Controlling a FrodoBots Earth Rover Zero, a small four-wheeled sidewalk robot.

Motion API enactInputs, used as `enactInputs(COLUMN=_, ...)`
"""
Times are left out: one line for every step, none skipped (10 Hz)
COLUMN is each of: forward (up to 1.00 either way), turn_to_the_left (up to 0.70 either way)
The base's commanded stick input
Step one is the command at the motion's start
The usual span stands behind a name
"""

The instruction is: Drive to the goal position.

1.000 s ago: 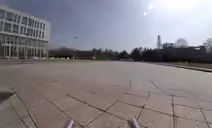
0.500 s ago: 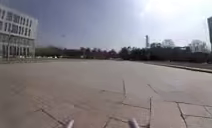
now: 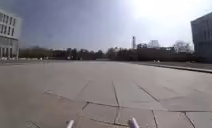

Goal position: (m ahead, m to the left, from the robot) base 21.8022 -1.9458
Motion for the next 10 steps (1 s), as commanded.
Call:
enactInputs(forward=1.00, turn_to_the_left=0.00)
enactInputs(forward=1.00, turn_to_the_left=0.00)
enactInputs(forward=1.00, turn_to_the_left=0.00)
enactInputs(forward=1.00, turn_to_the_left=0.00)
enactInputs(forward=1.00, turn_to_the_left=0.00)
enactInputs(forward=1.00, turn_to_the_left=0.00)
enactInputs(forward=1.00, turn_to_the_left=0.00)
enactInputs(forward=1.00, turn_to_the_left=0.00)
enactInputs(forward=1.00, turn_to_the_left=-0.27)
enactInputs(forward=1.00, turn_to_the_left=-0.27)
